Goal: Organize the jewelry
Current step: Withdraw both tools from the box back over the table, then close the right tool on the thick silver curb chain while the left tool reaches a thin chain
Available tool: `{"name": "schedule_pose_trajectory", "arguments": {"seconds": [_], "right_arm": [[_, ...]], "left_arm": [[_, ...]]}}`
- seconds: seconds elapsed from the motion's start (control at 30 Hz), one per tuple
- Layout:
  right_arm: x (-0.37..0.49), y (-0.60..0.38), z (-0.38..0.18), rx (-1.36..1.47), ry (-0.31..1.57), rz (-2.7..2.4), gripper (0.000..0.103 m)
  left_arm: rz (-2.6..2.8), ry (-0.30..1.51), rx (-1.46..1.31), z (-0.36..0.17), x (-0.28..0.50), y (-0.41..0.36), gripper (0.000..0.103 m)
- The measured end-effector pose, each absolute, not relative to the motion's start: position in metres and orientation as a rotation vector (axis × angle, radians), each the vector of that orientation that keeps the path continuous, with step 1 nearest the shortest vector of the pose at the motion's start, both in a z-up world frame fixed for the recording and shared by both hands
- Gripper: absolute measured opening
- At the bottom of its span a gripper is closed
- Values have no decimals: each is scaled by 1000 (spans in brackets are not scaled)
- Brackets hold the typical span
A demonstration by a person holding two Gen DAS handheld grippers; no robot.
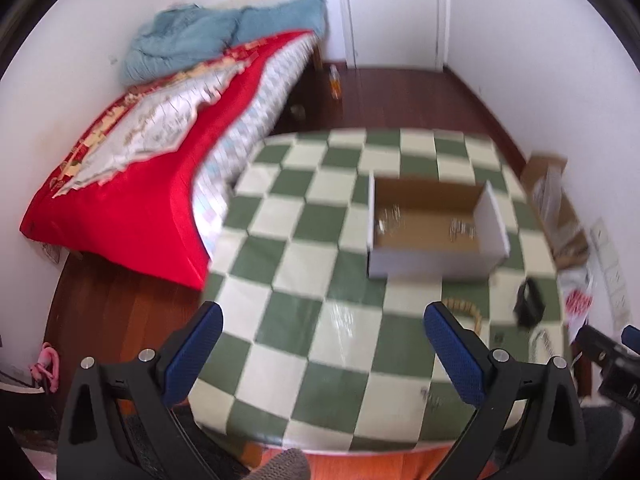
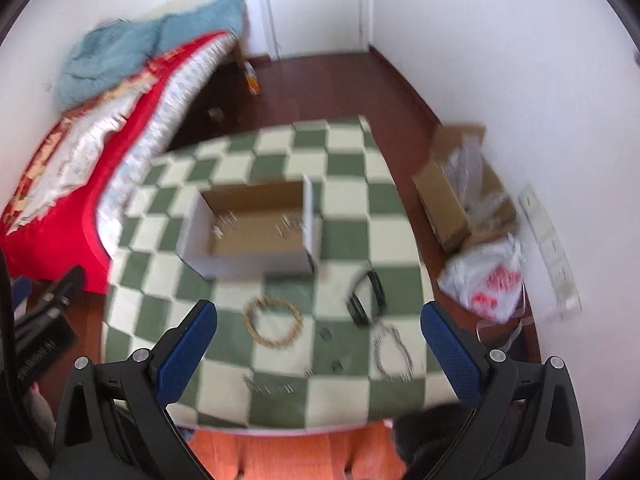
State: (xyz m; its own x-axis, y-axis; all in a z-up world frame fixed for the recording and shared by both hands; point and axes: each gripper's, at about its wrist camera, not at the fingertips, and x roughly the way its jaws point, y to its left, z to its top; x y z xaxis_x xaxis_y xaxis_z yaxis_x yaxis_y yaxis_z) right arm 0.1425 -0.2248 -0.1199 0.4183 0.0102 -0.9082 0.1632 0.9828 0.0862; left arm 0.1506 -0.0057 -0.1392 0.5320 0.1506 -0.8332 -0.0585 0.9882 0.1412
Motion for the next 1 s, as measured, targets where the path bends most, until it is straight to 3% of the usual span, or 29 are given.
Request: {"name": "schedule_pose_trajectory", "arguments": {"seconds": [0.07, 0.2, 0.33, 0.7, 0.8, 0.83, 0.9, 0.93, 0.97, 1.0], "right_arm": [[137, -238, -144, 216, 1193, -111, 102], [128, -268, -194, 303, 1293, -158, 77], [119, -288, -229, 342, 1355, -178, 66], [120, -318, -262, 386, 1428, -232, 65], [122, -324, -273, 399, 1451, -236, 65], [122, -326, -277, 410, 1457, -232, 66], [124, -327, -285, 432, 1475, -210, 70], [125, -328, -288, 435, 1479, -213, 70], [126, -328, -291, 435, 1482, -214, 70], [128, -329, -294, 439, 1485, -215, 70]], "left_arm": [[112, 1051, 147, -162, 150, -17, 103], [40, 1139, 240, -205, 147, -45, 103], [-68, 1234, 337, -244, 143, -73, 102], [-222, 1344, 420, -302, 137, -124, 102], [-245, 1349, 378, -305, 139, -124, 97], [-256, 1351, 356, -306, 139, -123, 90], [-310, 1352, 295, -305, 137, -123, 64], [-320, 1344, 284, -303, 135, -125, 44], [-328, 1338, 292, -302, 134, -127, 16], [-329, 1343, 300, -303, 133, -130, 3]]}}
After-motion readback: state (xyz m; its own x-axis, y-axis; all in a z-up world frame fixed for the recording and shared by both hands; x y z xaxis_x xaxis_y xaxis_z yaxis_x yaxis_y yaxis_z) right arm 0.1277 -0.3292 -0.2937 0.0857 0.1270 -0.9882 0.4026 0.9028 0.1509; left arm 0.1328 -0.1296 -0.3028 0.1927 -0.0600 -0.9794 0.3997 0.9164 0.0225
